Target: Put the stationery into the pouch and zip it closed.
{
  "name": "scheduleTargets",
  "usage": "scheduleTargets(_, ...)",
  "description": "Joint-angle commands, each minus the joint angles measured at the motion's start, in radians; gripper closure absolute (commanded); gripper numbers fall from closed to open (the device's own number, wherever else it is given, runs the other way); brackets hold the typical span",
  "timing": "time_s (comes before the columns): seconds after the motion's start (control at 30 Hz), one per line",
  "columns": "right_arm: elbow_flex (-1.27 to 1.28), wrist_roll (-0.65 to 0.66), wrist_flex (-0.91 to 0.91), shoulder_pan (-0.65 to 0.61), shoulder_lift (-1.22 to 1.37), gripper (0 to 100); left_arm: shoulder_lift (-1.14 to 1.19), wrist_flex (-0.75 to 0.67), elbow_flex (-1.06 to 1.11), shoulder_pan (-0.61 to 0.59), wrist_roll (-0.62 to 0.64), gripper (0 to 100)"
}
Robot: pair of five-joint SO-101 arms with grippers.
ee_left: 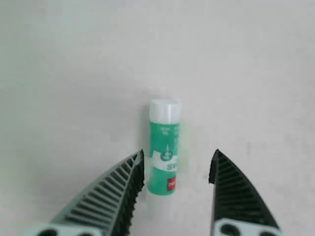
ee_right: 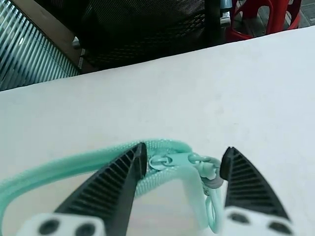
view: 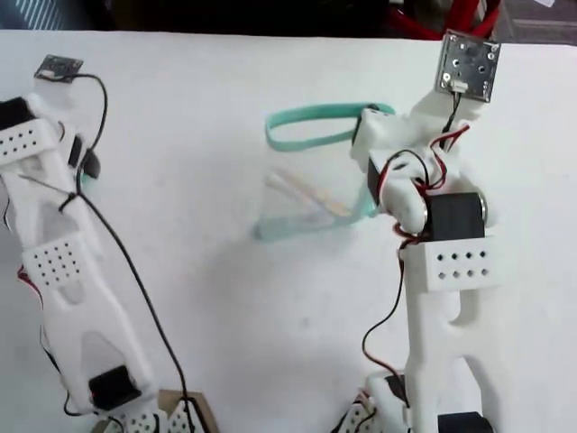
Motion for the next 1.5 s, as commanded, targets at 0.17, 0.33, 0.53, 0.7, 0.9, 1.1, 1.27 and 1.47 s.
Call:
scheduleTargets(0.17, 0.017, 0.003, 0.019, -0.005, 0.002, 76.1, 0.191, 0.06, -0.238, -0.033, 0.012, 77)
scheduleTargets(0.33, 0.018, 0.003, 0.019, -0.005, 0.002, 76.1, 0.26, 0.058, -0.238, -0.035, 0.008, 78)
scheduleTargets(0.53, 0.018, 0.003, 0.021, -0.005, 0.002, 76.1, 0.311, 0.06, -0.238, -0.016, 0.003, 91)
scheduleTargets(0.7, 0.02, 0.003, 0.021, -0.005, 0.002, 76.1, 0.278, 0.066, -0.244, -0.018, 0.006, 98)
scheduleTargets(0.9, 0.02, 0.003, 0.021, -0.005, 0.002, 76.2, 0.105, 0.074, -0.236, 0.002, 0.014, 98)
scheduleTargets(1.1, 0.02, 0.003, 0.018, -0.005, 0.002, 76.2, -0.163, 0.074, -0.114, 0.01, 0.023, 98)
scheduleTargets(1.27, 0.018, 0.003, 0.019, -0.005, 0.002, 76.2, -0.565, 0.072, 0.324, 0.076, 0.026, 98)
scheduleTargets(1.47, 0.018, 0.003, 0.019, -0.01, 0.002, 76.2, -1.176, 0.061, 0.781, 0.344, 0.026, 98)
